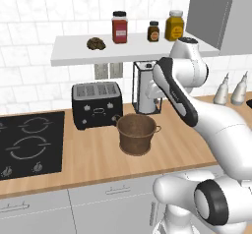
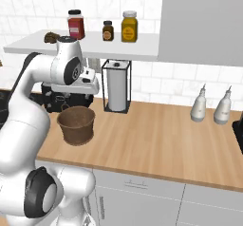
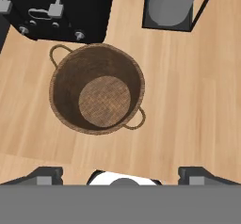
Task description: Open the cabinet, pick up the bread from the cabinet and place it in the basket. Then move the basket to the dining counter.
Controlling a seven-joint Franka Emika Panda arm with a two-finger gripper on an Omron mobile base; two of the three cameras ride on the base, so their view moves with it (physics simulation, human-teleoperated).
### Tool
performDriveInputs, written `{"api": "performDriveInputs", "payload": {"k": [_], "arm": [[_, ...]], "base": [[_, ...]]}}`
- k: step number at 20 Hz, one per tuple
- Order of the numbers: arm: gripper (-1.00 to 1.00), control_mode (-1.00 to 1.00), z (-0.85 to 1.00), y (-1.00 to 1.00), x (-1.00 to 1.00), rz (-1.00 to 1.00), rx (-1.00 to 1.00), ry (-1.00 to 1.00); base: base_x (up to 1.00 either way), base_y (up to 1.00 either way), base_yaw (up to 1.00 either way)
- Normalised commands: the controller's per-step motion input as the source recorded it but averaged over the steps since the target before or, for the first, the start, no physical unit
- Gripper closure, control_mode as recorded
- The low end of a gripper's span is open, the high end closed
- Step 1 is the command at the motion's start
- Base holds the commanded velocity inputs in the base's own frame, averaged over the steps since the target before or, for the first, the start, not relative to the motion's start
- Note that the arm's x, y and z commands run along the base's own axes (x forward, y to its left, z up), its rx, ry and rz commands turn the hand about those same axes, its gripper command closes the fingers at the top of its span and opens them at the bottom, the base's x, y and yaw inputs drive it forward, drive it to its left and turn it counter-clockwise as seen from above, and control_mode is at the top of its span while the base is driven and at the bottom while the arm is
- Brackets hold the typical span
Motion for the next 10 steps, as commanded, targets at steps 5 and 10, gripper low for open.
{"api": "performDriveInputs", "payload": {"k": [5,10], "arm": [[-1.00,-1.00,0.21,0.20,0.09,0.00,-0.05,-0.09],[-1.00,-1.00,0.83,0.46,-0.01,0.02,-0.06,-0.30]], "base": [[0.00,0.00,0.00],[0.00,0.00,0.00]]}}
